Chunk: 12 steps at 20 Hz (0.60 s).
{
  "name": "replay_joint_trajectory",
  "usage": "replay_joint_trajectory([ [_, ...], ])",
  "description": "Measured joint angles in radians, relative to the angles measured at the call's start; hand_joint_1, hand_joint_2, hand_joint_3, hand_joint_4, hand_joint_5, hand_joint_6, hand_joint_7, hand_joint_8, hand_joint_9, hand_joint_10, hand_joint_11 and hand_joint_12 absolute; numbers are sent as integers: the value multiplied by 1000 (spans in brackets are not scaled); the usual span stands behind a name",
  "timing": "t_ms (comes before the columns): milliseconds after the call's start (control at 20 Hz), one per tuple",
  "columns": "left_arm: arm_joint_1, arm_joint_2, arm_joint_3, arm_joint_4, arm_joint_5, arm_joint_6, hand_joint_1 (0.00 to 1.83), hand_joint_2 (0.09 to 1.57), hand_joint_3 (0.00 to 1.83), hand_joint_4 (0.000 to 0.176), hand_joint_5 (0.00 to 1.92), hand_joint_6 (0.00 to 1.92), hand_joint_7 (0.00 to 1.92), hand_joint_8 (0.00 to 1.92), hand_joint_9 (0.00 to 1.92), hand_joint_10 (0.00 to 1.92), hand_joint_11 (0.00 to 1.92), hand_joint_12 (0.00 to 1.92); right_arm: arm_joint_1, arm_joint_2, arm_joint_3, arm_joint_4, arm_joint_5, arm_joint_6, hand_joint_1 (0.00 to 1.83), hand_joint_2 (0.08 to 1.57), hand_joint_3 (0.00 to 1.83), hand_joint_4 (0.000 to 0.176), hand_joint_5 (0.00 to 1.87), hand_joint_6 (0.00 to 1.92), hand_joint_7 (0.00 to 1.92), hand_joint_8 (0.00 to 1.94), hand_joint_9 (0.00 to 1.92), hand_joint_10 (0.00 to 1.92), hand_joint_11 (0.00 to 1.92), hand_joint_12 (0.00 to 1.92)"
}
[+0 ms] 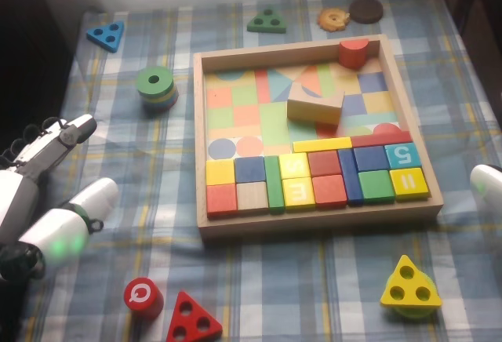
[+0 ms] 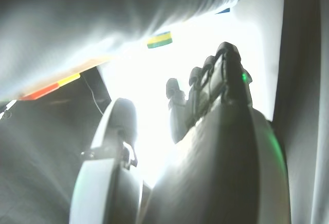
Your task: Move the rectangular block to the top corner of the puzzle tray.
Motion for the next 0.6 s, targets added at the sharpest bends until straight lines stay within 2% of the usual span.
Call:
replay_joint_trajectory([
  [50, 0, 0, 0, 1, -3, 0, 545, 1371, 20, 57, 317, 4, 127, 2, 53, 4, 0, 0, 0, 0, 0, -1, 0, 0, 0, 1167, 4, 110, 328, 2, 291, 1, 148, 3, 0, 219],
  [100, 0, 0, 0, 0, -5, 0, 549, 1372, 18, 65, 314, 3, 129, 2, 53, 4, 0, 0, 0, 0, 1, -1, 0, 0, 0, 1158, 0, 105, 331, 1, 293, 1, 148, 1, 0, 202],
  [150, 0, 0, 0, -1, -5, 0, 548, 1371, 16, 67, 318, 4, 132, 3, 56, 5, 0, 0, 0, 0, 1, -1, -1, 1, 0, 1139, 0, 111, 325, 0, 284, 0, 146, 0, 0, 200],
  [200, 0, 0, 0, 0, -6, 0, 546, 1370, 14, 68, 318, 3, 136, 5, 60, 6, 0, 0, 0, 1, 1, -6, -2, 7, 0, 1143, 0, 124, 308, 0, 269, 0, 139, 0, 0, 201],
  [250, 0, 0, 0, 0, -6, 0, 564, 1371, 10, 60, 321, 4, 139, 4, 61, 6, 0, 0, 0, 10, 1, -23, -17, 22, 0, 1148, 0, 117, 304, 0, 265, 0, 138, 0, 0, 204],
  [300, 0, 0, 0, 0, -6, 0, 559, 1373, 8, 58, 327, 4, 140, 3, 59, 4, 0, 0, 0, 24, 1, -41, -27, 34, 0, 1142, 0, 115, 269, 0, 228, 0, 119, 0, 0, 204],
  [350, 0, 0, 0, 0, -7, 0, 559, 1375, 8, 61, 331, 5, 139, 2, 56, 2, 0, 0, 0, 47, 2, -66, -36, 48, 0, 1178, 0, 78, 257, 0, 241, 0, 164, 2, 0, 404],
  [400, 0, 0, 0, 0, -10, 0, 559, 1377, 7, 56, 333, 5, 142, 3, 58, 3, 0, 0, 0, 75, 4, -87, -35, 72, 3, 1192, 0, 63, 244, 1, 239, 1, 181, 4, 0, 472],
  [450, 0, 0, 0, -1, -12, 0, 526, 1380, 7, 66, 324, 1, 142, 2, 58, 3, 0, 0, 0, 88, 10, -98, -35, 100, 57, 1169, 0, 61, 213, 0, 209, 0, 174, 2, 0, 564],
  [500, 0, 0, -1, -1, -15, 0, 536, 1381, 5, 63, 325, 1, 144, 2, 60, 3, 0, 0, 0, 104, 21, -112, -36, 141, 95, 1156, 0, 57, 204, 2, 206, 1, 177, 2, 0, 644],
  [550, 0, 0, -1, 0, -15, 0, 565, 1383, 3, 55, 329, 2, 146, 2, 63, 3, 0, 0, 0, 120, 30, -123, -46, 146, 178, 1139, 0, 73, 191, 1, 184, 2, 159, 2, 0, 656],
  [600, 0, 0, -1, 1, -14, 0, 555, 1383, 3, 62, 325, 0, 139, 1, 53, 1, 0, 0, 2, 138, 31, -137, -67, 148, 332, 1116, 0, 66, 199, 2, 191, 2, 166, 5, 0, 740],
])
